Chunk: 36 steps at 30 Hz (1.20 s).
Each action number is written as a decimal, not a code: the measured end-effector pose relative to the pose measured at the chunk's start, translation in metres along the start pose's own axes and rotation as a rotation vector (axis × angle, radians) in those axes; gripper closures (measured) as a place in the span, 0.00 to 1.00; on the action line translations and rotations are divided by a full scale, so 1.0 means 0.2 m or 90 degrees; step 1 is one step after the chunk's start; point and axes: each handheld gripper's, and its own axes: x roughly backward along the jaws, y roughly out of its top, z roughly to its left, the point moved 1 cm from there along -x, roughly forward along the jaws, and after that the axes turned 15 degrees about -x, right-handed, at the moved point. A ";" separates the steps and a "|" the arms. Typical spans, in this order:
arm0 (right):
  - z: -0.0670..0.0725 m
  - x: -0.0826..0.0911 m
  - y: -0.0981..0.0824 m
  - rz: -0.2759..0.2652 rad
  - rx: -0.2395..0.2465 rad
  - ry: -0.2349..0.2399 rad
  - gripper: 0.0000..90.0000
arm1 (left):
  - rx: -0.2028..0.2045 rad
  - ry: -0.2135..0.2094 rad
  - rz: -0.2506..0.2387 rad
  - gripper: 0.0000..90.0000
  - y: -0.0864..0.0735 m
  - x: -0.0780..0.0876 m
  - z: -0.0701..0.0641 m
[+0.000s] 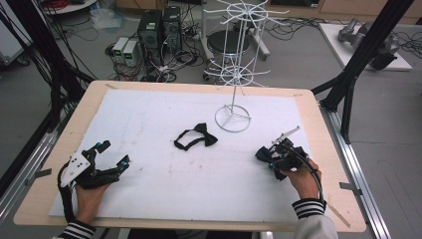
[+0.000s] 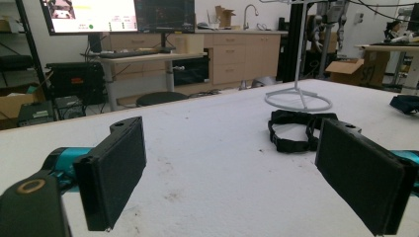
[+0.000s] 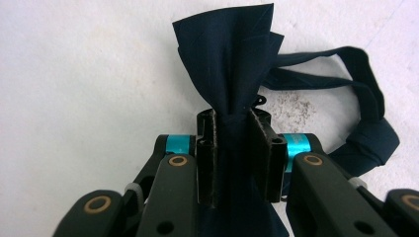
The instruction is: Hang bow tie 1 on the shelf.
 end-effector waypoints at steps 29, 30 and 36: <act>-0.06 0.22 0.01 -0.298 -0.078 0.061 0.83 | 0.001 0.000 0.000 0.14 0.00 0.00 0.00; -0.05 0.23 0.01 -0.313 -0.082 0.059 0.83 | 0.000 0.000 0.000 0.14 0.00 0.00 0.00; -0.05 0.26 0.02 -0.352 -0.100 0.057 0.83 | -0.001 0.000 0.001 0.14 0.00 0.00 0.00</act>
